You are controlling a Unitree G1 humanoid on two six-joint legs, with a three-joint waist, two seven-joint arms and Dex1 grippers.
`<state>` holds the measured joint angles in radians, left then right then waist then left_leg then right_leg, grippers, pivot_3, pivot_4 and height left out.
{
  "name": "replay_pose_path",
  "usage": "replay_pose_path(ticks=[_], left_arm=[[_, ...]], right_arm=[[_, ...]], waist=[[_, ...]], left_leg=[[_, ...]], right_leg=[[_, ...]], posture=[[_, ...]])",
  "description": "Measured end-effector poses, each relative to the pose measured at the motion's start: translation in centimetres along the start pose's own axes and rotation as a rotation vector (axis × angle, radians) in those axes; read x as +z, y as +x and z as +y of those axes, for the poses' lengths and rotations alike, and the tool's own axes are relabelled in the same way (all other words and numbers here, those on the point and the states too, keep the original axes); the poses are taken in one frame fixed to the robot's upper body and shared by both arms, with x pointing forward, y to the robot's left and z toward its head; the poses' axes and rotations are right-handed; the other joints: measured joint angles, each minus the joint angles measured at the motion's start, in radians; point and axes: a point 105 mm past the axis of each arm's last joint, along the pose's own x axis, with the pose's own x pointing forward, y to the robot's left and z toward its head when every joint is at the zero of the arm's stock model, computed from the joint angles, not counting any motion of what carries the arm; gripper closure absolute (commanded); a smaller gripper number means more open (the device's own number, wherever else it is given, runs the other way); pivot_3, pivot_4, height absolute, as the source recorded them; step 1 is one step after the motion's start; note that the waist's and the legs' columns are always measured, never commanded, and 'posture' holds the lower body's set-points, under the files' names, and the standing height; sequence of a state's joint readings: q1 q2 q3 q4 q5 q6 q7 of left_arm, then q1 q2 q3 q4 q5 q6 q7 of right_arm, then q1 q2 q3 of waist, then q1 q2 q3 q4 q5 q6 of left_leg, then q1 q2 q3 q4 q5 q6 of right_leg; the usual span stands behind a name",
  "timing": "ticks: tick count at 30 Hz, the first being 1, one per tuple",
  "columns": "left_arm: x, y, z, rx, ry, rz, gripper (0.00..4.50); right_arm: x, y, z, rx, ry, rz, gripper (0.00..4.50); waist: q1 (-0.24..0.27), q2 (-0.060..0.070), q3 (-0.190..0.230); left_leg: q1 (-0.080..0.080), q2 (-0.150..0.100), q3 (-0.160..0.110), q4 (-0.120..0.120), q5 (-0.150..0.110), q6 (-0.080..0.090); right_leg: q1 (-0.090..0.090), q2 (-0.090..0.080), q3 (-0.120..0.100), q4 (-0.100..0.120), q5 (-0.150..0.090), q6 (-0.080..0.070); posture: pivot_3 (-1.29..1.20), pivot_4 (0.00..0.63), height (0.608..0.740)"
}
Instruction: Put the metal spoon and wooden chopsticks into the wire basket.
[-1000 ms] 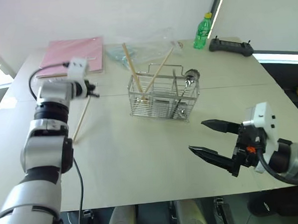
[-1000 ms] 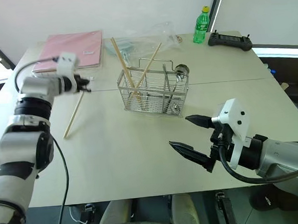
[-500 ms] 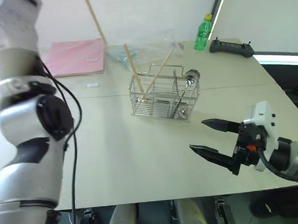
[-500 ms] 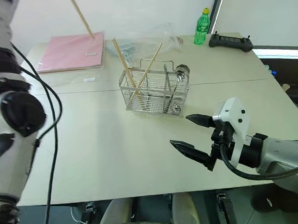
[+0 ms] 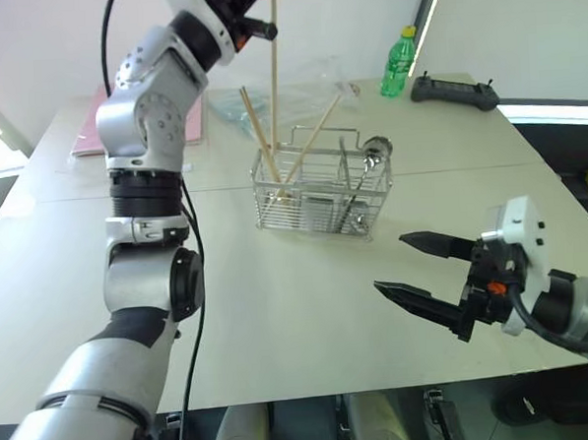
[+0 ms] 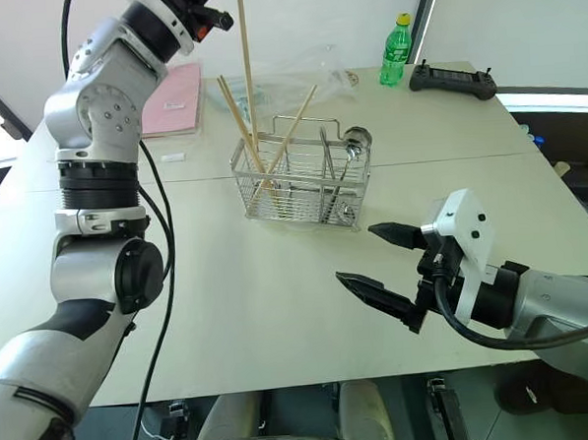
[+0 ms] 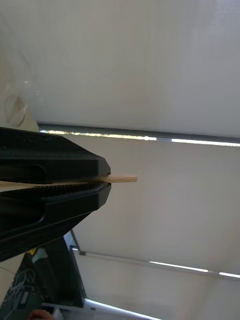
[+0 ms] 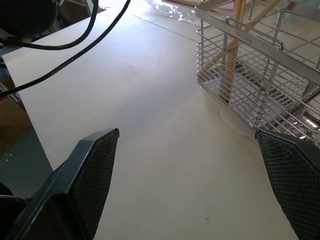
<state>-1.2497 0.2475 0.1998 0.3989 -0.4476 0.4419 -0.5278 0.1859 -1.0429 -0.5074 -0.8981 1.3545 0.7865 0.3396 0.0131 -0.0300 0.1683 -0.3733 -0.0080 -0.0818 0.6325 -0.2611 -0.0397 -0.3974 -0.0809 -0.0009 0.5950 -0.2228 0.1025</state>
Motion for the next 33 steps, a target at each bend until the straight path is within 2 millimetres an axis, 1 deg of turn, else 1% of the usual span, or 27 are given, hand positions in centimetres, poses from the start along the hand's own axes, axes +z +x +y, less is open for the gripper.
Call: replay_pose_path(ticks=[1,2,4,5,7,8,9,12,15,17,19,20,22,23,25,27,29,31,33], left_arm=[[-0.5,-0.1,0.1,0.002,-0.01,0.018,3.57],[-0.8,-0.2,0.1,0.003,-0.018,0.03,3.18],[-1.5,-0.4,0.2,0.001,-0.04,0.052,2.13],[-1.5,-0.5,0.1,-0.006,-0.045,0.055,1.72],[-1.3,-0.4,-0.3,-0.024,-0.045,0.055,0.72],[-1.1,-0.5,-0.6,-0.035,-0.041,0.056,0.31],[-0.9,-0.5,-0.7,-0.042,-0.036,0.051,0.07],[-0.5,-0.9,-1.0,-0.073,-0.02,0.056,0.07],[-0.8,-2.1,-0.8,-0.119,0.008,0.109,0.07],[-0.9,-3.4,-0.2,-0.158,0.054,0.163,0.07],[-0.5,-4.8,0.4,-0.2,0.099,0.201,0.07],[-0.3,-5.9,0.7,-0.236,0.146,0.23,0.07],[-0.5,-9.1,1.8,-0.307,0.285,0.337,0.07],[-1.3,-11.2,2.4,-0.359,0.35,0.425,0.07],[-2.9,-14.1,2.8,-0.447,0.394,0.553,0.07],[-3.7,-15.4,3.2,-0.484,0.417,0.608,0.07],[-3.9,-16.7,3.7,-0.511,0.457,0.672,0.07],[-3.9,-17.3,3.5,-0.552,0.485,0.697,0.07],[-4.5,-18.2,3.1,-0.593,0.47,0.731,0.07]], right_arm=[[0.0,0.0,0.0,-0.001,0.002,-0.001,0.0],[0.0,0.0,0.0,-0.003,0.003,-0.002,0.0],[0.0,0.0,-0.1,-0.012,0.004,-0.004,0.0],[0.0,0.0,-0.1,-0.015,0.004,-0.004,0.0],[0.1,0.0,-0.2,-0.017,0.003,-0.005,0.0],[0.1,0.0,-0.2,-0.017,0.002,-0.006,0.0],[0.1,0.0,-0.2,-0.017,0.002,-0.007,0.0],[0.1,0.0,-0.2,-0.015,0.003,-0.006,0.0],[0.1,-0.1,-0.5,-0.013,0.01,-0.007,0.0],[0.1,-0.1,-0.6,-0.014,0.01,-0.007,0.0],[0.1,-0.2,-0.8,-0.015,0.011,-0.007,0.0],[0.1,-0.2,-0.8,-0.015,0.007,-0.008,0.0],[0.1,-0.3,-0.9,-0.016,0.005,-0.008,0.0],[0.1,-0.4,-1.0,-0.015,0.006,-0.007,0.0],[0.0,-0.5,-1.2,-0.019,0.008,-0.004,0.0],[0.0,-0.6,-1.3,-0.019,0.008,-0.004,0.0],[0.1,-0.7,-1.4,-0.019,0.006,-0.005,0.0],[0.1,-0.7,-1.5,-0.017,0.009,-0.005,0.0],[0.1,-0.8,-1.6,-0.019,0.013,-0.005,0.0]], waist=[[0.0,0.0,0.0],[0.0,0.0,0.0],[0.001,0.0,0.0],[0.001,0.0,0.0],[0.001,0.0,0.0],[0.001,0.0,0.0],[0.0,0.0,0.0],[-0.002,0.0,0.0],[-0.003,0.001,0.0],[-0.005,0.001,0.0],[-0.004,0.001,0.0],[-0.004,0.001,0.0],[-0.01,0.004,-0.001],[-0.011,0.004,-0.002],[-0.004,0.004,-0.001],[0.008,0.004,-0.001],[0.018,0.004,-0.001],[0.026,0.004,-0.001],[0.026,0.004,-0.001]], left_leg=[[0.0,0.0,0.0,0.0,0.0,0.0],[0.0,0.0,0.0,0.001,0.0,0.0],[0.0,0.0,0.0,0.001,0.0,0.0],[0.0,0.0,0.0,0.001,0.0,0.0],[0.0,0.0,0.0,0.001,0.0,0.0],[0.0,0.0,0.0,0.0,0.0,0.0],[0.0,0.0,0.0,0.0,0.0,0.0],[0.0,0.0,0.0,-0.001,0.0,0.0],[0.001,0.0,0.0,-0.001,0.0,0.0],[0.001,0.0,0.0,-0.001,0.0,0.0],[0.001,0.0,0.0,-0.001,0.0,0.0],[0.001,0.0,0.0,-0.001,0.0,0.0],[0.001,0.001,0.001,-0.002,0.0,0.0],[0.001,0.001,0.001,-0.003,0.0,0.0],[0.0,0.002,0.001,-0.002,0.0,0.0],[-0.002,0.002,0.0,-0.001,0.0,0.0],[-0.002,0.003,0.001,0.0,0.0,0.0],[-0.002,0.004,0.001,0.0,0.0,0.0],[-0.001,0.004,0.002,-0.001,0.0,0.0]], right_leg=[[0.0,0.0,0.0,0.0,0.0,0.0],[0.0,0.0,0.0,0.0,0.0,0.0],[0.001,0.0,0.0,0.0,0.0,-0.001],[0.001,0.0,0.0,0.0,0.0,-0.001],[0.001,0.0,0.0,0.0,0.0,-0.001],[0.001,0.0,0.0,0.0,0.0,-0.001],[0.0,0.0,0.0,0.0,0.0,0.0],[0.0,0.0,0.0,0.0,0.0,0.0],[0.0,0.0,0.0,0.0,0.0,-0.001],[0.0,0.0,0.0,0.001,0.0,-0.001],[0.0,0.0,0.0,0.0,-0.001,-0.002],[-0.001,0.0,0.0,0.0,-0.001,-0.002],[-0.001,0.0,0.0,0.0,-0.002,-0.004],[-0.002,0.0,0.001,0.0,-0.002,-0.004],[-0.003,0.0,0.0,0.0,-0.002,-0.005],[-0.002,0.0,-0.001,0.0,-0.002,-0.005],[-0.002,-0.001,-0.001,-0.002,-0.002,-0.005],[-0.002,-0.002,0.0,-0.002,-0.002,-0.005],[-0.001,-0.002,0.0,-0.002,-0.002,-0.005]], posture=[[0.0,0.15,0.728],[0.0,0.15,0.728],[0.0,0.15,0.728],[0.0,0.15,0.728],[0.0,0.15,0.728],[0.0,0.15,0.728],[0.0,0.15,0.728],[0.0,0.15,0.728],[0.0,0.15,0.728],[0.0,0.15,0.728],[0.0,0.15,0.728],[0.0,0.15,0.728],[0.0,0.15,0.728],[0.0,0.15,0.728],[0.0,0.15,0.728],[0.0,0.15,0.728],[0.0,0.15,0.728],[0.0,0.15,0.728],[0.0,0.15,0.728]])
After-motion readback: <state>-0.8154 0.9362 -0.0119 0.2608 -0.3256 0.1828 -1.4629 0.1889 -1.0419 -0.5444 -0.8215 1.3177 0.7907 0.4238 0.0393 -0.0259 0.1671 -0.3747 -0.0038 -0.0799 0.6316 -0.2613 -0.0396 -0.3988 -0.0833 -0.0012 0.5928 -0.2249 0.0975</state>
